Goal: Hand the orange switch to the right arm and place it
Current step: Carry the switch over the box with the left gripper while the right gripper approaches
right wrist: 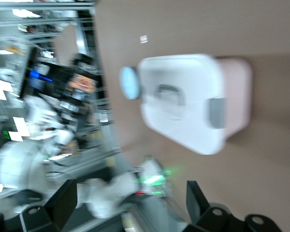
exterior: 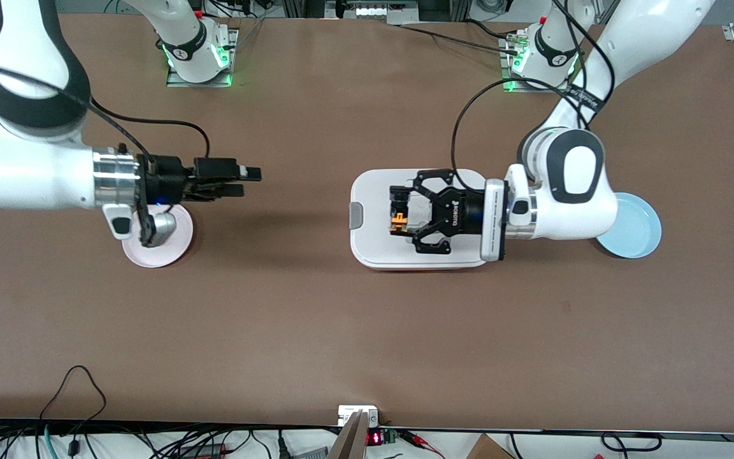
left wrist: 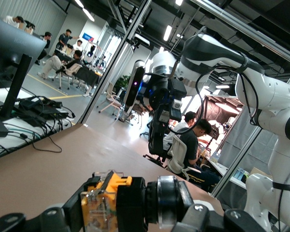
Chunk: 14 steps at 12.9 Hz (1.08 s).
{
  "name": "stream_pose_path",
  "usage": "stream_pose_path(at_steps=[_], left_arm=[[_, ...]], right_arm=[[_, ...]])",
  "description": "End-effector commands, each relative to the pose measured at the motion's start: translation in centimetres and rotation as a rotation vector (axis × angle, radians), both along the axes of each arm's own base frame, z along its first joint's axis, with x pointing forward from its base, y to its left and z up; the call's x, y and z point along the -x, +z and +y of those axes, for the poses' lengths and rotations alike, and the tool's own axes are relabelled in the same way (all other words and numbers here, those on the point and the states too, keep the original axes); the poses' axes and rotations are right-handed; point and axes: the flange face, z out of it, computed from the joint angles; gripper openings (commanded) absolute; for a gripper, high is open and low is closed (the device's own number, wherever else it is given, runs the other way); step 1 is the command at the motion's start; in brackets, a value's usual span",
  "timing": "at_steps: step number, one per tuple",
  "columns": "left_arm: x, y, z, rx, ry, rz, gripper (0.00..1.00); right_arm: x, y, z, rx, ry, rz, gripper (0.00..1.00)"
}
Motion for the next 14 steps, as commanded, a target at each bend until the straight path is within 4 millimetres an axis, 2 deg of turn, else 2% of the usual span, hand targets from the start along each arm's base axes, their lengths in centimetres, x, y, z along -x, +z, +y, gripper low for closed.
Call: stream_pose_path(at_steps=[1,3,5,8,14], left_arm=[[0.4,0.7,-2.9,0.016,0.044,-0.035,0.41],[1.8,0.4,-5.9,0.014,0.069,-0.002,0.41],[2.4,0.2,-7.1,0.003,0.094,0.011,0.42],[2.5,0.2,-7.2,0.003,0.095,0.011,0.43],[2.5,0.2,-7.1,0.003,0.095,0.011,0.43]], right_arm=[[-0.1,-1.4,5.9,-0.075,-0.117,0.111,1.00],[0.5,-2.5,8.7,-0.149,-0.231,0.150,1.00],[1.0,-3.1,10.0,-0.178,-0.296,0.165,1.00],[1.2,-3.1,9.9,-0.196,-0.313,0.184,1.00],[2.2,-6.2,9.0,-0.216,-0.358,0.269,1.00]])
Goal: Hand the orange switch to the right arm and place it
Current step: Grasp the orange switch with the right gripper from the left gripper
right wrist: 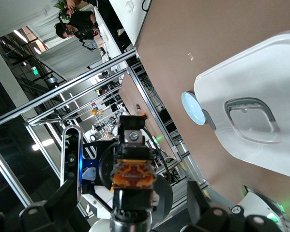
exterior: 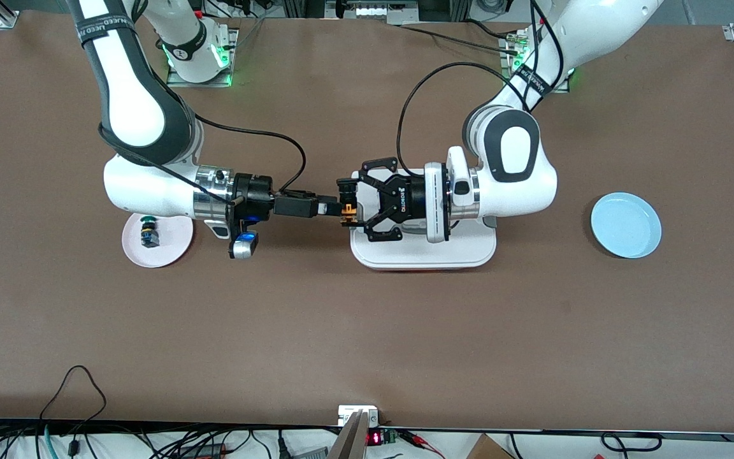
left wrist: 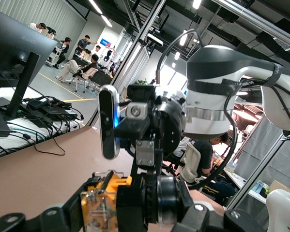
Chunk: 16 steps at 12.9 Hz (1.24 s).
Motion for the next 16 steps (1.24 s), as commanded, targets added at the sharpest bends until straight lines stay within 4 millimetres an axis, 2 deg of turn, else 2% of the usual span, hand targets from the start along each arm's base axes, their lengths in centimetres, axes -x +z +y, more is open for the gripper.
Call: stream_pose_path(at_steps=[1,6,10,11,12,16], left_arm=[[-0.2,0.4,-0.3,0.021,0.016,-0.021,0.43],[-0.3,0.4,-0.2,0.021,0.017,-0.020,0.43],[-0.3,0.6,-0.2,0.022,0.017,-0.022,0.43],[-0.2,0.6,-0.3,0.023,0.016,-0.022,0.43],[-0.2,0.6,-0.3,0.023,0.016,-0.022,0.43],[-0.2,0.6,-0.4,0.023,0.015,-0.021,0.43]], right_arm=[[0.9,0.2,-0.4,-0.025,-0.027,0.033,0.99],[1.1,0.5,-0.3,-0.055,-0.058,0.073,0.87],[1.5,0.2,0.7,-0.035,-0.072,0.068,0.83],[1.6,0.1,0.9,-0.034,-0.074,0.068,0.78],[1.9,0.1,1.5,-0.045,-0.074,0.074,0.77],[1.8,-0.2,1.4,-0.043,-0.075,0.072,0.59]])
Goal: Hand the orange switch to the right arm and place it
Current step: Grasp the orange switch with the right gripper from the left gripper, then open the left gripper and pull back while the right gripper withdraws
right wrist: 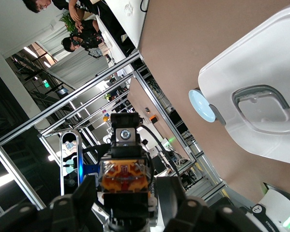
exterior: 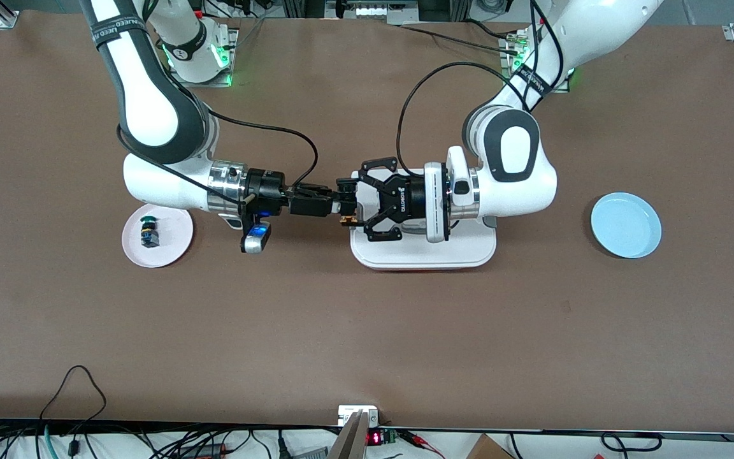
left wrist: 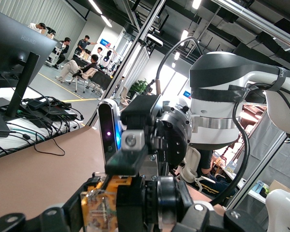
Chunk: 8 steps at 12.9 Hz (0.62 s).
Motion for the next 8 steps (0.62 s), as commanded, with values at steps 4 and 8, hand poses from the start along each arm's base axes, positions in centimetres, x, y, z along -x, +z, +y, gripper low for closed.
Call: stream_pose_path(at_steps=[4,8], left_arm=[[-0.22,0.66,-0.25,0.023,0.017,-0.015,0.43],[0.10,0.75,-0.66,0.029,0.006,0.012,0.60]], right_arm=[[0.55,0.17,-0.28,-0.010,-0.023,0.001,0.31],[0.44,0.77,-0.44,-0.006,-0.018,-0.022,0.02]])
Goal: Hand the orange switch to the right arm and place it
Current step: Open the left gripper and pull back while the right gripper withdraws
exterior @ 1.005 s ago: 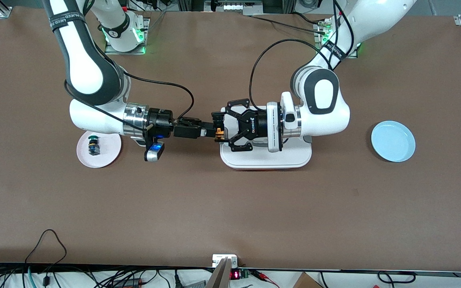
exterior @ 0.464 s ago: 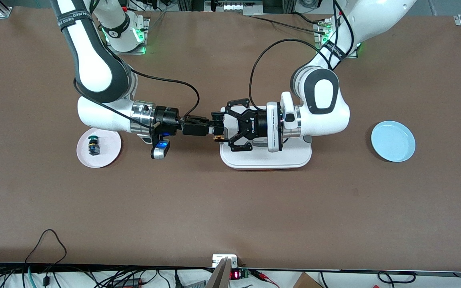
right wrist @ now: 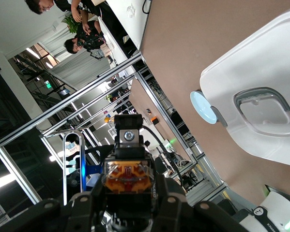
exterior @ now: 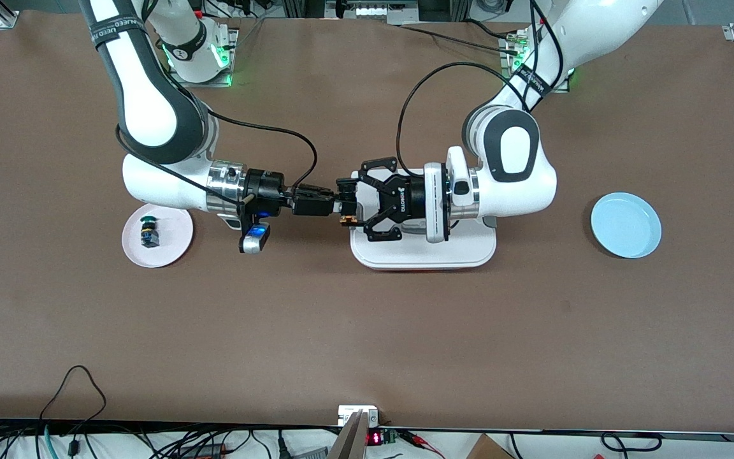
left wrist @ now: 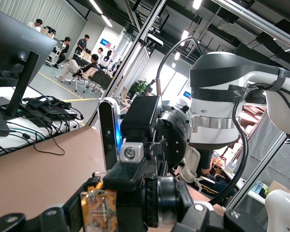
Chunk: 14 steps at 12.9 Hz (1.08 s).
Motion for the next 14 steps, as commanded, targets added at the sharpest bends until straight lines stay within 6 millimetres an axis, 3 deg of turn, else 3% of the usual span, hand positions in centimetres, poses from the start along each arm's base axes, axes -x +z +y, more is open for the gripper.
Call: stream_pose_path(at_steps=[1,7,8,12,14], left_arm=[[0.1,0.6,-0.5,0.027,0.008,0.015,1.00],[-0.5,0.7,0.8,0.038,0.009,0.033,1.00],[-0.5,1.4,1.1,0.041,0.003,0.065,1.00],[-0.4,2.0,2.2,-0.012,-0.058,0.167,1.00],[-1.0,3.4,4.1,-0.106,-0.096,0.190,1.00]], right_arm=[[0.5,0.7,-0.3,-0.002,-0.011,-0.017,0.01],[0.1,2.1,-1.3,-0.015,-0.022,-0.026,0.00],[0.0,2.1,-1.5,-0.014,-0.020,-0.029,0.00],[-0.5,3.1,-4.6,0.189,0.083,-0.167,0.00],[-0.5,3.6,-6.2,0.340,0.174,-0.291,0.00]])
